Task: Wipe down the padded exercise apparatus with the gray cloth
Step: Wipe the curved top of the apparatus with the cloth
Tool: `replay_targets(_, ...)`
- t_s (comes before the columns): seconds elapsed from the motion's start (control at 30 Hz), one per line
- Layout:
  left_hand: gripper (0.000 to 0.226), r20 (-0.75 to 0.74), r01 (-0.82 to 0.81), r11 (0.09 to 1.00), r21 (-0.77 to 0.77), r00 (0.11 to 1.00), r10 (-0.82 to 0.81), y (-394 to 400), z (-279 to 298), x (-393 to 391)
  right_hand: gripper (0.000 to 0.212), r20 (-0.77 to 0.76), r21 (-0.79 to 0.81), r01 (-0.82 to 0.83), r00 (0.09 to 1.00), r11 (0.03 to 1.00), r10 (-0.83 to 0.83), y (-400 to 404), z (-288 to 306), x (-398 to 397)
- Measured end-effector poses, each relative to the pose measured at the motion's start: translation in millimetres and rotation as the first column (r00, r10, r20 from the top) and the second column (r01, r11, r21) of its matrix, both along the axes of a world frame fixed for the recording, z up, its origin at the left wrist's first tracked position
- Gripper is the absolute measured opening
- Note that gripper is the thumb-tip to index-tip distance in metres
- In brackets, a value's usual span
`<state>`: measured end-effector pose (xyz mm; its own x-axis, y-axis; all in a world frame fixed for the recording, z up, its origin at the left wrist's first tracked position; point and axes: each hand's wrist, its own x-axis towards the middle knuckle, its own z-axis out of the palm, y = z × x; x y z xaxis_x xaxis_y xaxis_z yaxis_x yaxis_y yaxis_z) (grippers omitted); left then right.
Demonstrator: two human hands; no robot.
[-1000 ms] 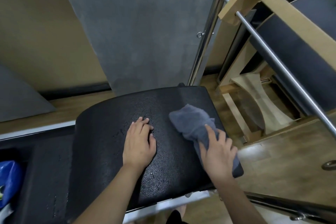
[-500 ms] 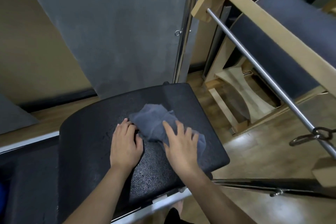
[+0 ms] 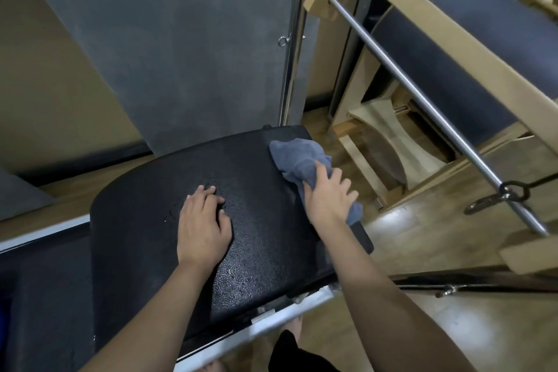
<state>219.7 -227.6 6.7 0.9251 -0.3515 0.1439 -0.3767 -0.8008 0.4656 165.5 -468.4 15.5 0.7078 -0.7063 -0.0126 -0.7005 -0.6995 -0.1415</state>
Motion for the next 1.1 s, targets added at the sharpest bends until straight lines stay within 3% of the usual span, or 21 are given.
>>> replay_targets(0.3,0.021,0.0,0.002,1.0,0.011,1.0,-0.002,0.0,-3.2,-0.2,0.078,0.01,-0.091,-0.367,0.929,0.926,0.37,57.6,6.0,-89.6)
replay_targets(0.43,0.024,0.015,0.001,1.0,-0.015,1.0,-0.001,0.6,-2.5,-0.2,0.064,-0.047,0.003,-0.179,0.983,0.984,0.179,24.5,1.1,-113.6)
replay_targets(0.57,0.02,0.019,0.013,1.0,-0.003,1.0,-0.013,0.3,-2.9,0.4,0.052,0.009,0.066,0.091,0.996,0.994,-0.092,-8.6,3.8,-77.3)
replay_targets(0.67,0.02,0.018,0.006,1.0,0.013,1.0,-0.006,-0.3,-3.4,0.9,0.049,-0.005,0.098,0.131,0.991,0.986,-0.132,-17.8,4.2,-38.6)
replay_targets(0.83,0.019,0.021,0.007,1.0,0.017,1.0,-0.007,-1.0,-2.9,0.1,0.059,-0.001,-0.028,-0.097,0.995,0.995,0.097,31.9,12.5,-11.5)
replay_targets(1.0,0.027,0.017,0.013,0.999,0.034,1.0,-0.014,0.0,-2.8,0.0,0.072,-0.001,-0.07,-0.383,0.923,0.921,0.384,82.4,17.0,-66.4)
replay_targets(1.1,0.024,-0.002,0.008,1.0,0.014,1.0,-0.008,0.5,-3.5,0.8,0.077,-0.022,-0.091,-0.377,0.926,0.922,0.376,71.0,3.5,-107.5)
